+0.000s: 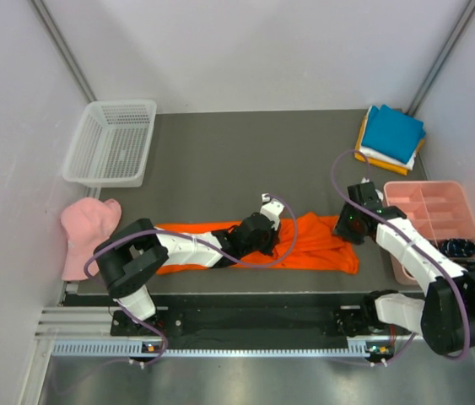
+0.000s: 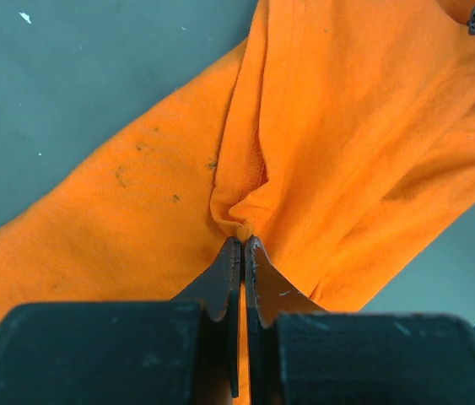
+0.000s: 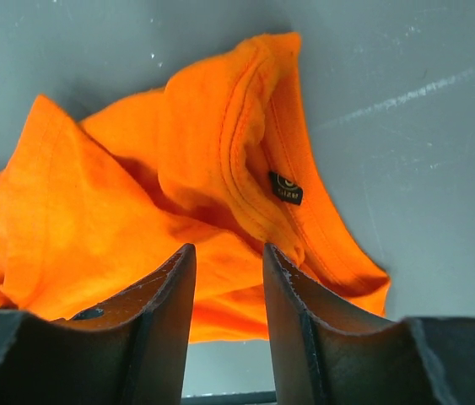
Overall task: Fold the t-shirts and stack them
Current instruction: Fold the other side of the tshirt into a rectangle
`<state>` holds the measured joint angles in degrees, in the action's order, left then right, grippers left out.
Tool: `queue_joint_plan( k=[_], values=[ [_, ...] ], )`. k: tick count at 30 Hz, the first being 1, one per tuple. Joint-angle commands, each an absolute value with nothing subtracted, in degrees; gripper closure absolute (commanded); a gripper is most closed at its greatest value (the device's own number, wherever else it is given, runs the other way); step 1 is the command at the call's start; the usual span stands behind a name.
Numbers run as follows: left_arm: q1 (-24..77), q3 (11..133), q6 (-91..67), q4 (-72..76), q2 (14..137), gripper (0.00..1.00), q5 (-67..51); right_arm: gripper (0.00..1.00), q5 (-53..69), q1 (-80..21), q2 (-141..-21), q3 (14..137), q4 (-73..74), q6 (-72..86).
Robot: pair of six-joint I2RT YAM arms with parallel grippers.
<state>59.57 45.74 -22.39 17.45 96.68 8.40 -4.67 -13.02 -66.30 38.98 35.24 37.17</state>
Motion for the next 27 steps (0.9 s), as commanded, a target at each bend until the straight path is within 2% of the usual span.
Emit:
queue_joint_plan(
  k=[1,11,16,21,27],
  values=[
    [59.59,46.23,-21.80,17.84,96.06,1.00,8.26,0.62,-6.33,-13.62,-68.11,39.37,31.91,37.97],
    [59.59,46.49,-21.80,17.58,96.59,1.00,8.62,0.62,-2.03,-13.54,-70.84,40.17,28.13,32.88],
    [59.59,47.11,-21.80,17.31,97.47,1.00,8.09,0.56,2.10,-13.62,-68.74,39.47,27.42,28.40],
    [59.59,47.81,-21.97,17.31,98.00,1.00,7.38,0.44,1.32,-13.62,-65.22,39.46,28.30,25.23],
    [59.59,48.08,-22.06,16.61,98.17,1.00,6.86,0.44,3.51,-13.62,-65.83,39.02,27.69,24.79]
  ],
)
